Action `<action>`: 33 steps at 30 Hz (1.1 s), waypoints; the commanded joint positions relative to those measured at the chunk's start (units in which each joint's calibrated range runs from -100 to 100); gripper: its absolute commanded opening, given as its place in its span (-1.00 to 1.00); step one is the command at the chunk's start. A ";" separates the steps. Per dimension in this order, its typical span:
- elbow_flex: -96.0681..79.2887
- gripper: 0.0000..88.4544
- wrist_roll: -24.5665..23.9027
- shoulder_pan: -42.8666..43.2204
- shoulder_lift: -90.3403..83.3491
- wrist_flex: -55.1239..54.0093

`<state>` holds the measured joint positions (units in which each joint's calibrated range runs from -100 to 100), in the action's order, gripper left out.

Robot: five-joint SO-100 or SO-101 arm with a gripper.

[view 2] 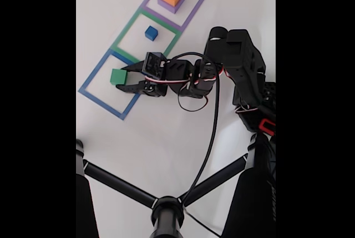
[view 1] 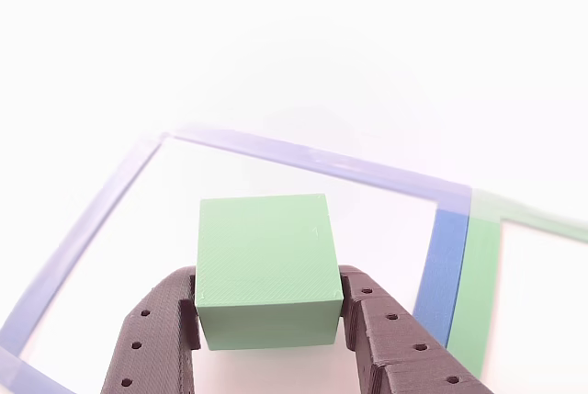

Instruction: Tower of hanoi

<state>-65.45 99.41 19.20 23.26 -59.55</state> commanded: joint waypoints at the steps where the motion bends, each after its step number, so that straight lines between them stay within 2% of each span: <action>1: 0.27 -0.79 0.59 0.36 -0.29 -2.23; 13: -1.28 -0.64 0.59 0.27 0.52 -3.36; 18: -1.28 -0.49 0.59 0.27 0.76 -3.45; 27: -1.46 -0.47 0.59 0.46 -1.90 -3.36; 33: -2.64 -0.50 0.59 1.13 -11.83 4.81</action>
<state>-67.54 99.41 19.61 19.88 -59.31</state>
